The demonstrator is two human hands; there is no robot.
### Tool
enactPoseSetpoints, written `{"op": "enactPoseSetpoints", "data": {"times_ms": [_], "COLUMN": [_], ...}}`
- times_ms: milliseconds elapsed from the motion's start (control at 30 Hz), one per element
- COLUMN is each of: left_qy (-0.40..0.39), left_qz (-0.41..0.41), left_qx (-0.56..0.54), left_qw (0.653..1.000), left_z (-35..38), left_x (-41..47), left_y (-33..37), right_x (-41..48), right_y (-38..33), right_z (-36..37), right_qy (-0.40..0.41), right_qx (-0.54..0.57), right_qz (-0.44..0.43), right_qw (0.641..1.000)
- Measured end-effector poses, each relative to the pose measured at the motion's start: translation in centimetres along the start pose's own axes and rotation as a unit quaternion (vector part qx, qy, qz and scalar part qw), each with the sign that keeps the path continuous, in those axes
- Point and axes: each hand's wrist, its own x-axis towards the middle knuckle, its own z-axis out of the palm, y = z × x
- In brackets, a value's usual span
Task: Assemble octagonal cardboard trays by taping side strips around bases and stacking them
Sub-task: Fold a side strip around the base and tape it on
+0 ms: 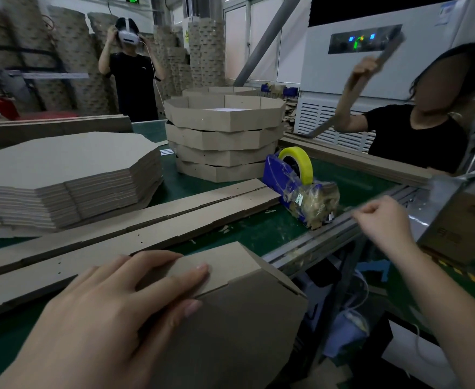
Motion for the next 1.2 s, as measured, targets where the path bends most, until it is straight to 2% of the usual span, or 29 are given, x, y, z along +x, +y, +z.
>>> {"op": "enactPoseSetpoints", "data": {"times_ms": [100,200,267,333,433,533,633,767,933,1000,1067,1200], "left_qy": [-0.029,-0.036,-0.048,-0.048,-0.039,-0.031,-0.04,-0.032,-0.078,-0.102,-0.089,-0.068], "left_qz": [-0.016,-0.01,-0.007,-0.002,0.005,0.013,0.015,0.018,-0.036,-0.011,0.01,-0.013], "left_qx": [0.017,0.01,0.011,0.018,0.02,0.021,0.022,0.023,-0.005,0.015,0.008,-0.021], "left_qw": [0.999,0.999,0.999,0.999,0.999,0.999,0.999,0.999,0.996,0.995,0.996,0.997], "left_z": [-0.2,0.2,0.1,0.0,0.1,0.0,0.0,-0.1,0.3,-0.4,-0.7,-0.9], "left_x": [0.5,0.5,0.6,0.6,0.5,0.4,0.6,0.0,1.4,1.1,0.5,0.1], "left_y": [-0.2,-0.2,0.0,0.1,-0.1,-0.1,-0.4,0.0,-0.4,-0.3,0.1,0.1], "right_x": [-3.2,-7.9,-12.0,-16.0,-20.2,-22.0,-22.4,-22.6,-22.5,-22.3,-21.9,-21.4], "right_y": [-2.8,-7.5,-10.6,-13.0,-15.3,-16.2,-16.6,-16.9,-16.6,-16.3,-16.1,-15.7], "right_z": [-1.5,-2.8,-4.1,-4.9,-4.1,-2.3,-1.6,-1.5,-1.7,-1.9,-2.3,-2.9], "right_qy": [0.006,-0.055,-0.137,-0.215,-0.28,-0.312,-0.285,-0.273,-0.307,-0.335,-0.38,-0.441], "right_qx": [0.041,0.159,0.294,0.42,0.516,0.524,0.526,0.519,0.491,0.488,0.479,0.466], "right_qz": [-0.058,-0.107,-0.123,-0.11,0.0,0.103,0.153,0.178,0.18,0.182,0.179,0.178], "right_qw": [0.997,0.98,0.938,0.875,0.81,0.786,0.786,0.79,0.795,0.785,0.771,0.746]}}
